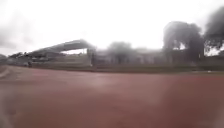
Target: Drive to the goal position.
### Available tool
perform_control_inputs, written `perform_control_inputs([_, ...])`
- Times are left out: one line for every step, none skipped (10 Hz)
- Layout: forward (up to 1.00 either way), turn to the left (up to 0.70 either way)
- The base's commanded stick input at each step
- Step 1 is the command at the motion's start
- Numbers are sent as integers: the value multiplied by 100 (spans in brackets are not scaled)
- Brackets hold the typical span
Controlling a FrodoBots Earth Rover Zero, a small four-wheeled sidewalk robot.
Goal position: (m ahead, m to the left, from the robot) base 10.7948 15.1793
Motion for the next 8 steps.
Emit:
perform_control_inputs([50,52])
perform_control_inputs([50,52])
perform_control_inputs([50,52])
perform_control_inputs([50,52])
perform_control_inputs([50,52])
perform_control_inputs([50,52])
perform_control_inputs([50,52])
perform_control_inputs([50,52])
